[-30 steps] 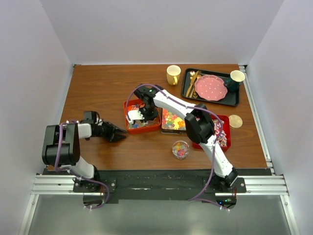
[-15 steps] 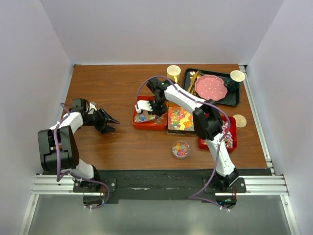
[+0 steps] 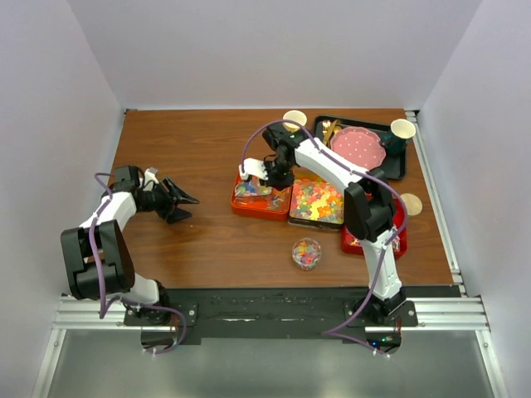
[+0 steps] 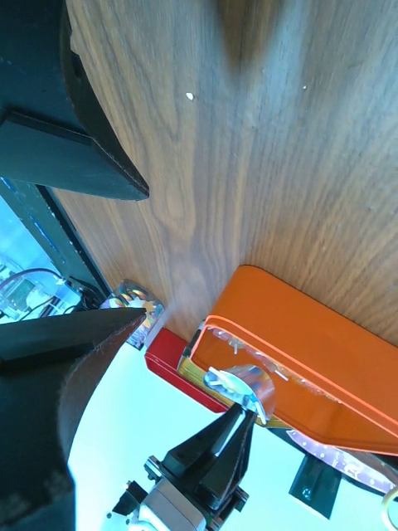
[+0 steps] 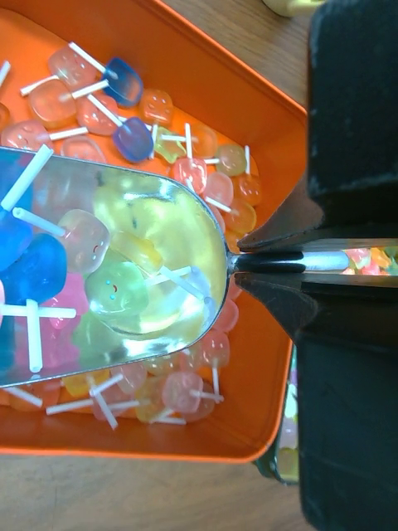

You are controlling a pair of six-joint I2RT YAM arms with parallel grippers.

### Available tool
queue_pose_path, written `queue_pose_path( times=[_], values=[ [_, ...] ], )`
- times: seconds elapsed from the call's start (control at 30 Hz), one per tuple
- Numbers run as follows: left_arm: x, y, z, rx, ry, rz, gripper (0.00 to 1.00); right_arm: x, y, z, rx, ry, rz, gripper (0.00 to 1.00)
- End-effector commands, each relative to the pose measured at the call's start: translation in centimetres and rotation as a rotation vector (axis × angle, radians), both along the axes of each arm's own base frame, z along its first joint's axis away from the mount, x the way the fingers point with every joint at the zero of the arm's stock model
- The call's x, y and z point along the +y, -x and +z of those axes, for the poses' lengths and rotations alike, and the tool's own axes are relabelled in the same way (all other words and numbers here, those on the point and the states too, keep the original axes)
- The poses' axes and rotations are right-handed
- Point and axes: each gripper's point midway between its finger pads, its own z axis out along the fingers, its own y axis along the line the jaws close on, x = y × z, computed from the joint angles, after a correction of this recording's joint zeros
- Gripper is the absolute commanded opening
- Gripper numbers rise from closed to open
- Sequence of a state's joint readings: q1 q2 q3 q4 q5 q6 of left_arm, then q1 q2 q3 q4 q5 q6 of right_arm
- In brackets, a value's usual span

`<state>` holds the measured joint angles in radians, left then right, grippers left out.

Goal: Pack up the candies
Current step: Scoop the fake candies from the storage box, then place the fake candies in the packing bottle.

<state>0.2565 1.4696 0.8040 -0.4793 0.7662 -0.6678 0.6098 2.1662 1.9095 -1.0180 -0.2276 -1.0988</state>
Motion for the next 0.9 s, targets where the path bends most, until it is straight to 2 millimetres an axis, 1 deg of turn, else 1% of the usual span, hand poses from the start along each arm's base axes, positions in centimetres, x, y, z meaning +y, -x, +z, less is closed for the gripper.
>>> queue_pose_path(
  times=[0.0, 0.07, 0.1, 0.13, 0.17, 0.2, 0.23, 0.3, 0.33, 0.37, 0.4, 0.43, 0.47, 0.5, 0.53, 0.6, 0.63, 0.67, 0.73, 0.77, 0.87],
  values=[
    [0.2, -0.7, 1.1, -0.073, 0.016, -0.013, 0.59, 0.0, -0.1, 3.0, -0.026, -0.103, -0.069, 0.0],
    [0.1, -0.8, 1.2, -0.079, 0.021, -0.015, 0.6, -0.3, 0.2, 3.7, -0.014, -0.142, -0.084, 0.0],
    [0.1, -0.9, 1.2, -0.084, 0.021, -0.016, 0.6, -1.0, 0.4, 4.5, -0.01, -0.166, -0.103, 0.0],
    [0.2, -0.9, 1.2, -0.083, 0.024, -0.013, 0.61, -0.9, 0.8, 5.0, 0.001, -0.197, -0.103, 0.0],
    [0.0, -0.9, 1.1, -0.085, 0.031, -0.017, 0.61, -1.2, 1.1, 5.3, 0.005, -0.208, -0.11, 0.0],
    [0.0, -1.2, 1.1, -0.101, 0.032, -0.019, 0.61, -1.9, 1.6, 6.3, -0.01, -0.225, -0.117, 0.0],
    [0.0, -1.3, 1.2, -0.11, 0.034, -0.022, 0.61, -2.2, 2.1, 6.5, -0.009, -0.227, -0.117, 0.0],
    [0.1, -1.7, 1.0, -0.14, 0.026, -0.034, 0.61, -3.5, 3.4, 6.3, 0.0, -0.207, -0.119, 0.0],
    [0.3, -2.0, 1.1, -0.165, 0.009, -0.047, 0.61, -4.1, 4.0, 7.8, -0.033, -0.209, -0.112, 0.0],
    [0.6, -2.5, 1.0, -0.185, -0.02, -0.05, 0.61, -4.9, 4.9, 7.4, -0.021, -0.187, -0.111, 0.0],
    [0.9, -2.7, 0.7, -0.193, -0.041, -0.054, 0.61, -5.5, 5.6, 7.5, -0.02, -0.17, -0.101, 0.0],
    [1.2, -3.1, 0.9, -0.22, -0.069, -0.066, 0.61, -6.1, 6.3, 8.7, -0.049, -0.172, -0.095, 0.0],
    [1.5, -3.5, 0.8, -0.231, -0.092, -0.064, 0.6, -7.1, 7.1, 8.3, -0.043, -0.136, -0.093, 0.0],
    [1.6, -3.7, 0.8, -0.241, -0.097, -0.068, 0.6, -7.9, 8.1, 8.4, -0.039, -0.112, -0.075, 0.0],
    [1.7, -4.1, 1.0, -0.252, -0.103, -0.066, 0.59, -8.6, 8.8, 9.3, -0.061, -0.107, -0.07, 0.0],
    [1.8, -4.6, 1.1, -0.271, -0.108, -0.063, 0.59, -10.3, 10.5, 8.8, -0.04, -0.053, -0.055, 0.0],
    [1.8, -4.9, 1.3, -0.284, -0.109, -0.065, 0.59, -10.8, 11.2, 9.3, -0.049, -0.048, -0.053, 0.0],
    [1.9, -5.1, 1.3, -0.288, -0.111, -0.064, 0.59, -12.1, 12.2, 8.9, -0.027, 0.01, -0.038, 0.0],
    [1.9, -5.5, 1.5, -0.301, -0.12, -0.079, 0.59, -13.6, 13.4, 9.0, -0.023, 0.057, -0.026, 0.0],
    [1.9, -5.6, 1.3, -0.299, -0.126, -0.086, 0.59, -14.8, 13.9, 8.9, -0.022, 0.114, -0.012, 0.0],
    [2.0, -6.2, 1.2, -0.317, -0.153, -0.111, 0.58, -17.0, 15.0, 9.1, -0.032, 0.204, 0.018, 0.0]
  ],
)
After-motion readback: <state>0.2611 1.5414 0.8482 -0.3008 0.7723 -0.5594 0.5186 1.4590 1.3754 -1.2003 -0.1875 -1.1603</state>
